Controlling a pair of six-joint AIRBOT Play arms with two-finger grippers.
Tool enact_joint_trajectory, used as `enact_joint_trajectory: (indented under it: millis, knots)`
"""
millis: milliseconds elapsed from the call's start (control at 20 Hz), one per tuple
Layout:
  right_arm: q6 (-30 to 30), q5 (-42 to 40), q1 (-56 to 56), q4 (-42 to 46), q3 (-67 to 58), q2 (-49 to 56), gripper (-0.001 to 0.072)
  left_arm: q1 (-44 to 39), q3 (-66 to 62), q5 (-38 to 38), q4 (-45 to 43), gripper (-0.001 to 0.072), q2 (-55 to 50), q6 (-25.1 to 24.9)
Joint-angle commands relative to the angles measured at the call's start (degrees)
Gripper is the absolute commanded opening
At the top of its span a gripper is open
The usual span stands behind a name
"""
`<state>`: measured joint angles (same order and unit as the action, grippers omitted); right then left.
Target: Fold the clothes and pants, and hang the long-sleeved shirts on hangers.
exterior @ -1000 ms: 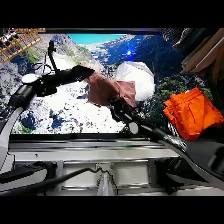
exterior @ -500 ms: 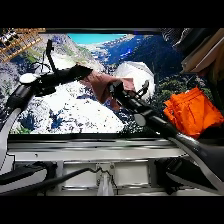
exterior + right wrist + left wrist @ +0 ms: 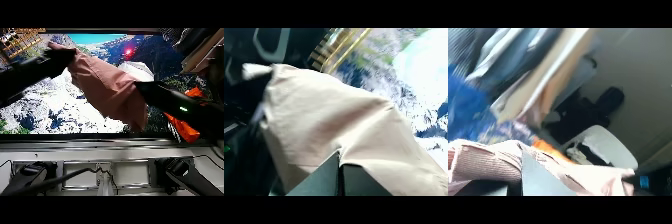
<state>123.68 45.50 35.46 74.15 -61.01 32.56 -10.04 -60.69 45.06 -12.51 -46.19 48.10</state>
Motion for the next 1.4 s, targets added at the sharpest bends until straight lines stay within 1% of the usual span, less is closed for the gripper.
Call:
enact_joint_trajectory:
  millis: [0, 50, 150, 200, 300, 400, 500, 550, 650, 700, 750, 800, 850, 900, 950, 1000, 1050, 1100, 1150, 1200, 1250, 1300, 1350]
  knots:
    - [-7.96, 18.34, -0.17, -7.15, -9.18, -4.22, 0.0018, -3.69, -0.04, -4.68, -15.61, 0.0018, 16.13, 14.64]
    - [-7.96, 20.81, -0.17, -8.96, -10.49, -4.15, 0.0018, -4.44, -0.04, -4.59, -20.52, 0.0018, 19.45, 21.59]
    - [-7.96, 25.09, -0.17, -9.31, -10.78, -3.48, 0.0018, -5.25, -0.02, -1.38, -29.4, 0.0018, 23.47, 33.33]
    - [-7.96, 28.13, -0.17, -9.88, -10.78, -2.23, 0.0018, -5.27, -0.02, 1.64, -32.24, 0.0018, 24.52, 37.18]
    - [-8.83, 34.21, -0.17, -15.45, -10.78, 1.9, 0.0017, -5.27, -0.02, 9.57, -35.52, 0.0018, 24.52, 40.98]
    - [-12.24, 36.52, -0.17, -20.33, -10.78, 6.47, 0.0018, -5.27, 0.15, 16.76, -37.11, 0.0018, 22.32, 42.88]
    - [-15.96, 35.89, -0.24, -17.64, -10.78, 10.62, 0.0015, -5.27, 0.17, 20.44, -40.28, 0.0019, 17.68, 43.04]
    - [-18.27, 35.47, -0.24, -14.36, -10.78, 12.96, 0.0015, -5.27, 0.17, 20.09, -43.08, 0.0019, 14.14, 42.99]
    - [-24.92, 32.96, -0.46, -4.74, -10.78, 19.3, 0.0015, -5.27, 0.17, 14.75, -48.98, 0.002, 5.09, 42.99]
    - [-28.3, 29.46, -1.88, -0.81, -10.78, 23.52, 0.0015, -5.27, 0.17, 9.42, -50.71, 0.002, -0.72, 42.6]
    - [-31.41, 24.15, -4.59, 1.4, -10.78, 28.37, 0.0015, -5.27, 0.15, 3.41, -51.25, 0.002, -6.56, 42.56]
    - [-32.5, 17.29, -8.07, 1.81, -10.78, 33.22, 0.0017, -5.27, 0.15, -4.39, -51.25, 0.0021, -13.31, 42.62]
    - [-32.28, 8.94, -11.72, 1.16, -10.8, 38.07, 0.0032, -5.38, 0.15, -12.74, -50.01, 0.0022, -19.69, 42.93]
    - [-32.2, 0.26, -15.47, -1.38, -11.08, 42.99, 0.0325, -5.55, 0.11, -22.12, -46.1, 0.0181, -26.51, 43.69]
    - [-31.82, -4.76, -18.56, -4.76, -12.04, 46.86, 0.0611, -5.57, 0.07, -28.65, -38.75, 0.0508, -31.95, 44.46]
    - [-28.61, -5.09, -21.79, -8.92, -13.53, 49.81, 0.0615, -5.49, -0.17, -30.56, -29.42, 0.0691, -36.06, 44.87]
    - [-25.46, -3.48, -24.63, -13.11, -14.45, 51.08, 0.0556, -4.52, -0.37, -28.41, -22.84, 0.0702, -38.64, 43.71]
    - [-25.49, -1.9, -26.64, -15.76, -14.53, 50.93, 0.0501, -3.58, -0.37, -25.16, -21.29, 0.0701, -39.5, 41.51]
    - [-26.18, 0.46, -28.15, -15.45, -14.53, 50.1, 0.0497, -2.58, -0.37, -21.64, -22.23, 0.0698, -39.28, 38.23]
    - [-27.96, 3.17, -29.05, -13.86, -14.51, 48.96, 0.0496, -1.18, -0.37, -17.22, -23.54, 0.0623, -38.4, 34.69]
    - [-28.94, 6.32, -29.51, -11.21, -14.51, 47.63, 0.0496, 0.55, -0.37, -12.33, -25.64, 0.0498, -37.11, 33.24]
    - [-28.92, 9.81, -29.51, -7.13, -14.51, 46.01, 0.0494, 2.84, -0.37, -6.75, -28.85, 0.0467, -35.26, 33.31]
    - [-28.89, 13.29, -29.42, -3.85, -14.51, 44.37, 0.0477, 5.14, -0.31, -2.36, -32.41, 0.0467, -33.16, 33.35]
